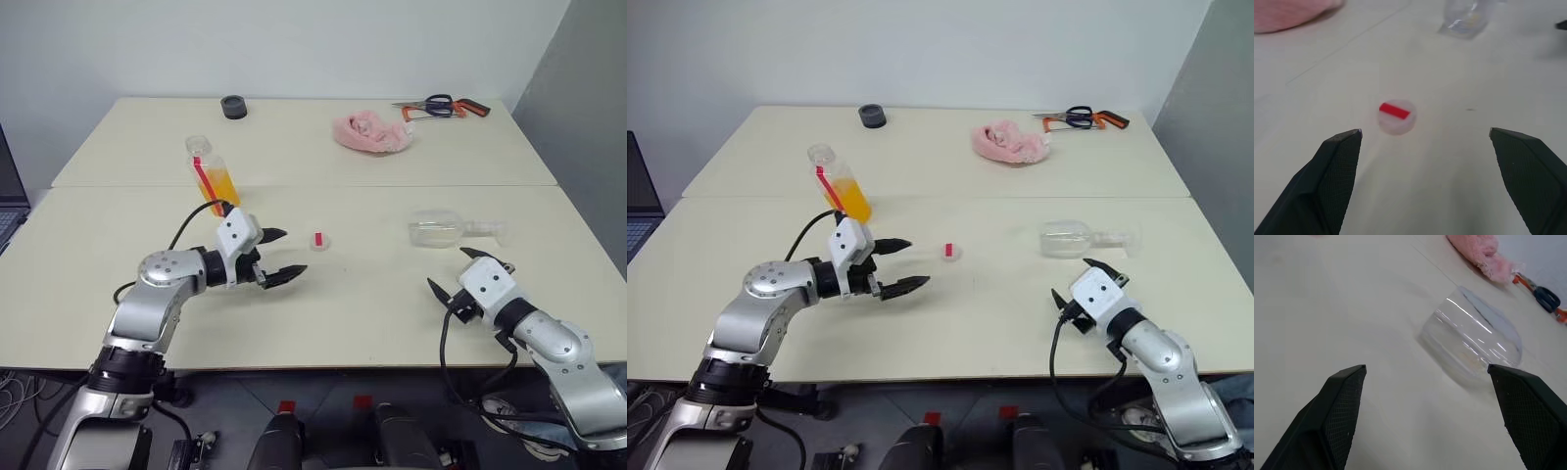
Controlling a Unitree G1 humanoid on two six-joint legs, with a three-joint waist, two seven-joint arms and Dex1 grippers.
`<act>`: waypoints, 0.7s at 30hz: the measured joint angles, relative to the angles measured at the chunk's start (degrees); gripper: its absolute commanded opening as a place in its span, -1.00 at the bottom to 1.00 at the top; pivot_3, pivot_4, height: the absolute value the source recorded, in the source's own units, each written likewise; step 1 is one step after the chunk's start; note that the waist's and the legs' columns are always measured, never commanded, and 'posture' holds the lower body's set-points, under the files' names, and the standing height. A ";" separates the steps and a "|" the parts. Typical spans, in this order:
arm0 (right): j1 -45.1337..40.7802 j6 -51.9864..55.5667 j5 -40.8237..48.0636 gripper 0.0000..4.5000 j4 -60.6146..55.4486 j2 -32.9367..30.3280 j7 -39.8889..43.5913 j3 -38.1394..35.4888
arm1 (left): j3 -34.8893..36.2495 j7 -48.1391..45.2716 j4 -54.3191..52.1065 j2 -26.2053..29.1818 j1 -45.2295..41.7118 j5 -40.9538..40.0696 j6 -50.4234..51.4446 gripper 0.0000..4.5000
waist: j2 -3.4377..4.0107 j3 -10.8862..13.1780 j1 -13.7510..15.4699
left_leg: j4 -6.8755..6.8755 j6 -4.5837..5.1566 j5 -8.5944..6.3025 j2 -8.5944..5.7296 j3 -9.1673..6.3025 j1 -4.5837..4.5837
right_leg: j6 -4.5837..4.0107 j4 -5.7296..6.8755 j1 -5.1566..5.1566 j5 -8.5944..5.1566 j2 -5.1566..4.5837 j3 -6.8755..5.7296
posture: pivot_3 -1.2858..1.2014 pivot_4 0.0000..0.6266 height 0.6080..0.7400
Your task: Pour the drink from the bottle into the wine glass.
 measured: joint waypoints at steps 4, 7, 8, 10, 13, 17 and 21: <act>-3.21 -3.00 -9.19 0.88 6.55 -3.97 -2.28 1.70 | -3.15 -7.72 1.67 0.38 -4.80 -0.07 -1.93 0.98 | 0.00 0.00 -0.11 | -0.01 0.00 0.00 0.00 0.05 0.02 | 0.00 -0.02 0.01 0.00 0.00 0.03 | 0.03 -0.52 1.00; -7.75 -5.69 -16.43 0.88 13.66 -6.23 -4.93 3.67 | -5.39 -12.31 2.93 0.22 -6.82 -0.01 -3.21 0.98 | 0.00 0.00 -0.21 | -0.01 0.00 0.00 0.00 0.07 0.02 | -0.01 -0.02 0.01 0.00 0.01 0.04 | 0.03 -0.52 1.00; -9.74 -6.72 -19.22 0.88 17.10 -6.81 -6.16 4.71 | -6.03 -13.68 3.77 -0.16 -7.67 0.03 -3.59 0.98 | 0.00 0.00 -0.21 | 0.00 0.00 0.00 0.00 0.07 0.02 | -0.01 -0.02 0.01 0.00 0.01 0.04 | 0.03 -0.52 1.00; -12.29 -8.53 -22.83 0.88 21.68 -7.18 -7.97 6.16 | -7.03 -15.32 4.64 -0.38 -8.65 0.25 -4.46 0.98 | 0.00 0.00 -0.20 | -0.02 0.00 0.00 0.01 0.07 0.01 | -0.01 -0.04 0.01 0.00 0.01 0.04 | 0.03 -0.52 1.00; -16.55 -10.98 -27.97 0.88 30.04 -6.91 -11.77 8.99 | -7.89 -16.99 6.69 -1.73 -10.12 0.68 -5.66 0.98 | 0.01 0.01 -0.23 | 0.00 0.00 0.00 -0.02 0.11 -0.03 | -0.02 -0.07 -0.01 0.00 -0.01 0.08 | 0.03 -0.52 1.00; -22.10 -14.40 -33.02 0.88 39.62 -6.60 -16.81 11.58 | -8.29 -17.89 8.15 -3.79 -11.70 0.74 -6.02 0.98 | 0.01 0.01 -0.27 | -0.01 0.00 0.00 0.00 0.14 -0.01 | -0.02 -0.07 -0.02 0.00 -0.01 0.11 | 0.03 -0.52 1.00; -26.26 -17.43 -35.85 0.88 46.88 -5.78 -20.37 13.58 | -8.46 -18.56 8.89 -4.66 -12.46 0.92 -6.44 0.98 | 0.01 0.01 -0.45 | -0.01 0.00 0.00 0.01 0.18 0.00 | -0.02 -0.06 -0.02 0.00 0.00 0.15 | 0.03 -0.52 1.00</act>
